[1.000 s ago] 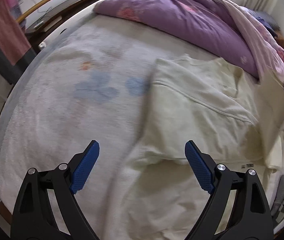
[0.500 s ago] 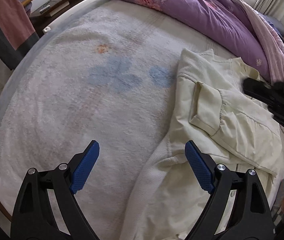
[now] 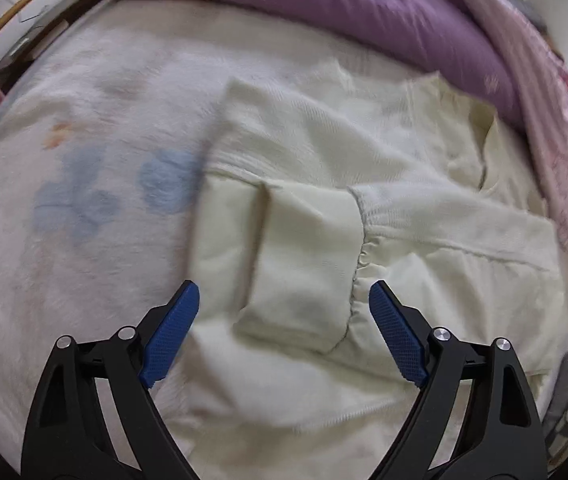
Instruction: Fold large clothes
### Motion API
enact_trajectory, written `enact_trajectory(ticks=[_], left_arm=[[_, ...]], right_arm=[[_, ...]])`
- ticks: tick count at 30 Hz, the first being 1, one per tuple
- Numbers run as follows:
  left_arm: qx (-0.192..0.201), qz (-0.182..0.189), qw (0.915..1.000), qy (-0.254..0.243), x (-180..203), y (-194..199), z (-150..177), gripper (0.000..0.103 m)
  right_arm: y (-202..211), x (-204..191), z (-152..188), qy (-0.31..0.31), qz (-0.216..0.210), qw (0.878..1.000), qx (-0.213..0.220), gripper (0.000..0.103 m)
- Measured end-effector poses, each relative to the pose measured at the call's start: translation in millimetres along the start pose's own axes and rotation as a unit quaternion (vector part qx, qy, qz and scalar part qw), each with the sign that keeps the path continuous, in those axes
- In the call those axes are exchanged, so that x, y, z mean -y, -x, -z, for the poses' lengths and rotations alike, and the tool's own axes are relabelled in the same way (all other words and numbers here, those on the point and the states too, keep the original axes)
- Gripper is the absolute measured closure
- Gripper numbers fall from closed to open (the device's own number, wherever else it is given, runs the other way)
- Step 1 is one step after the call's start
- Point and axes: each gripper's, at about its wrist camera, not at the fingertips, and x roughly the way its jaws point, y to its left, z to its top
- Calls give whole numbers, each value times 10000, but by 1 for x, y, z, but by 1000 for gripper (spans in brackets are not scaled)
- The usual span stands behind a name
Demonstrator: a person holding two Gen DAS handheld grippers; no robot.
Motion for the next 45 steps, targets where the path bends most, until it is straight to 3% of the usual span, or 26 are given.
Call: enact_trajectory(ticks=[2, 3, 4, 5, 7, 10, 11, 13, 14, 16, 18, 21, 26, 33, 34, 35, 36, 37, 38, 41, 45], left_arm=[[-222, 49, 9997, -32, 2, -17, 0, 41], [-194, -13, 9998, 1, 1, -20, 0, 62], [-149, -310, 9994, -23, -1, -22, 0, 77], [-138, -279, 9995, 22, -5, -22, -1, 87], [-51, -64, 9993, 351, -20, -13, -4, 93], [193, -424, 9983, 361, -37, 2, -5, 94], [184, -382, 9982, 435, -44, 3, -6, 94], [-55, -184, 9990, 413, -45, -5, -9, 88], [-190, -273, 9987, 376, -45, -11, -11, 84], [-13, -394, 9977, 550, -48, -6, -16, 50], [366, -202, 9964, 735, -52, 6, -22, 36], [487, -37, 9959, 767, -54, 7, -39, 29], [369, -210, 9980, 462, -49, -21, -84, 25], [157, -413, 9984, 360, -48, -57, -115, 17], [147, -407, 9983, 386, -48, -61, -117, 19], [160, -358, 9984, 416, -49, -63, -118, 23], [207, -315, 9986, 381, -47, -63, -119, 46], [250, -82, 9993, 266, -41, -62, -119, 81], [238, 45, 9996, 153, -34, -60, -119, 91], [546, -297, 9979, -196, -18, -45, -114, 97], [1077, 75, 9942, 9, -30, 0, -98, 97]], right_arm=[[-1, 20, -3, -98, 99, 9999, 11, 71], [-4, 31, -4, -161, 124, 9998, 5, 69], [-7, 36, -4, -210, 127, 9997, -1, 68], [-10, 42, -5, -279, 144, 9995, -20, 67], [-16, 54, -7, -420, 175, 9990, -36, 66], [-24, 59, -13, -505, 224, 9985, -39, 62], [-27, 58, -17, -521, 212, 9984, -44, 61], [-35, 57, -23, -549, 180, 9983, -62, 55], [-40, 56, -26, -547, 169, 9983, -78, 53], [-48, 55, -33, -579, 226, 9980, -76, 53], [-53, 55, -42, -641, 332, 9974, -25, 52], [-63, 53, -59, -573, 321, 9978, 5, 48], [-88, 50, -81, -247, 740, 9969, -127, 46], [-127, 78, -91, -720, 367, 9953, -529, 43], [-128, 81, -90, -742, 304, 9957, -464, 46], [-127, 82, -89, -727, 272, 9962, -386, 58], [-126, 82, -89, -667, 279, 9968, -337, 66], [-125, 81, -88, -622, 200, 9973, -331, 80], [-123, 79, -86, -564, 99, 9979, -311, 87], [-107, 62, -79, -128, 122, 9998, 1, 92], [-54, 44, -60, 151, -26, 9973, 714, 92]])
